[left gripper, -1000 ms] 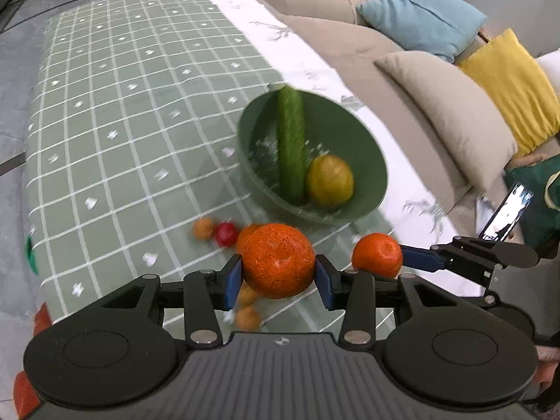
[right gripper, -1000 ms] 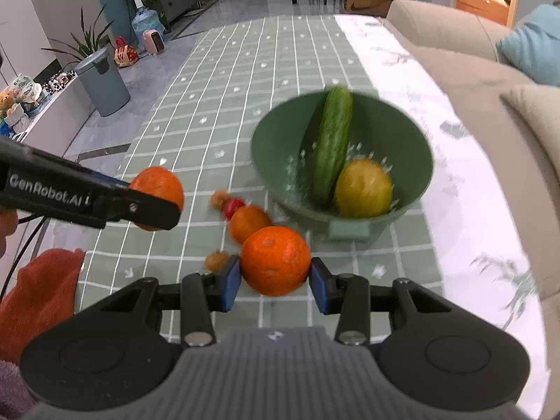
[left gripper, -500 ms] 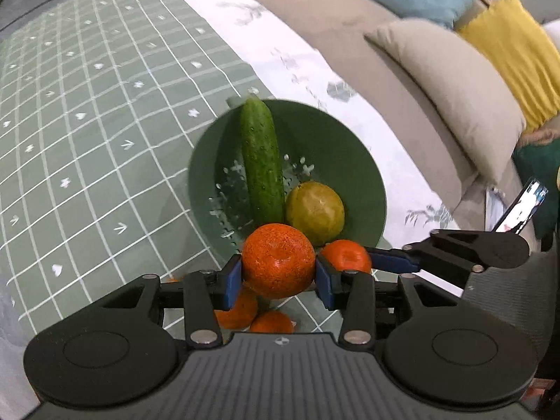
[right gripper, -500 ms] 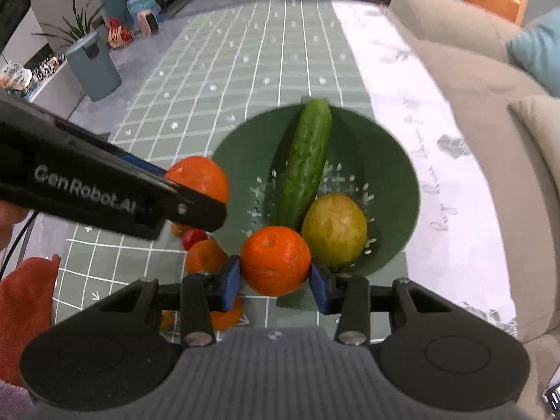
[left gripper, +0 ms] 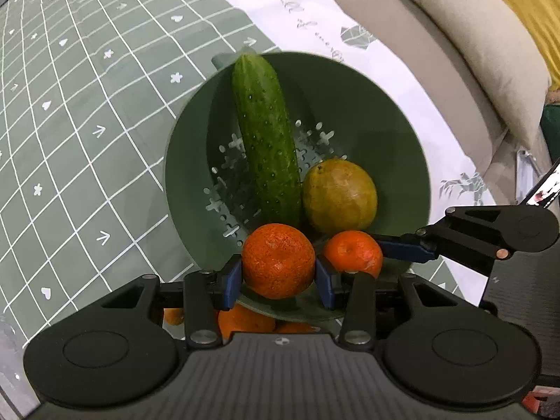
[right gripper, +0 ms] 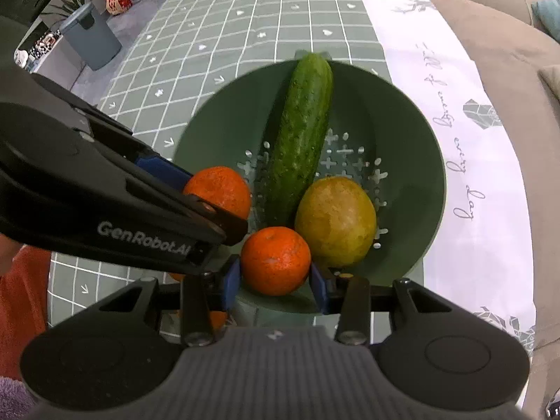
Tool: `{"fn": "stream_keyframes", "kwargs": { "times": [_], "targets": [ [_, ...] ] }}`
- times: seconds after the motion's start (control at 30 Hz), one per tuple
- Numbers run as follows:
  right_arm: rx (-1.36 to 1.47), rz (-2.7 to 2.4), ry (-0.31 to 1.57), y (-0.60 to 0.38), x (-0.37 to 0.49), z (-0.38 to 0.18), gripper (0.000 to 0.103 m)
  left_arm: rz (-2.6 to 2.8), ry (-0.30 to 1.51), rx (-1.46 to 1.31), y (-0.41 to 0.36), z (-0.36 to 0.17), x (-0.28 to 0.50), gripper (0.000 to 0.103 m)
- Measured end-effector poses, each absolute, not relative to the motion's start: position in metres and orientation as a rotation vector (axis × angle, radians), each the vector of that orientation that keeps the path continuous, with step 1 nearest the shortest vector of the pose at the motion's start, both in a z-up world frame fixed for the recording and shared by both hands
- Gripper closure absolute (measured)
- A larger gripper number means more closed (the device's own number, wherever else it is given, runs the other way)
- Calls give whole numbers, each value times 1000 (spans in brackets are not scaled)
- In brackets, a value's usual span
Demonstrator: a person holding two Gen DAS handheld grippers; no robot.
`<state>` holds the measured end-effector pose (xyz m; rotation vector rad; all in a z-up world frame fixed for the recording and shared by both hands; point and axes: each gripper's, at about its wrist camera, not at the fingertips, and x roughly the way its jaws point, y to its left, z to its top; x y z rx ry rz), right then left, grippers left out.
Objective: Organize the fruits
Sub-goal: 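Carry both tangerines with both tools over the green colander, then lower both tangerines into the colander and open both tools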
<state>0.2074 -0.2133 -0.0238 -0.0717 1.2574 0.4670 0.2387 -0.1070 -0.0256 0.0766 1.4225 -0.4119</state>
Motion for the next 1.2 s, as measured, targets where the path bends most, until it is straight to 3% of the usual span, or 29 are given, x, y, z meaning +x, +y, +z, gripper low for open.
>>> {"fn": "stream_keyframes", "kwargs": {
  "times": [0.4,0.47,0.63,0.8,1.03,1.2],
  "targets": [
    [-79,458,1272,-210,214,-37,63,-409,1435,102,-113,-37,243,53],
    [-78,450,1272,-210,214,-36,63,-405,1434,99,-113,-37,243,50],
    [-98,423,1248,-209,211,-28,44,-401,1421,89,-112,-35,241,48],
    [-131,385,1218,-208,206,-17,31,-411,1384,48,-107,-21,236,33],
    [-147,354,1156,-208,190,3,22,-410,1320,-35,-87,6,222,32],
    [-132,349,1103,-204,172,16,21,-414,1243,-36,-76,30,200,33]
  ]
}}
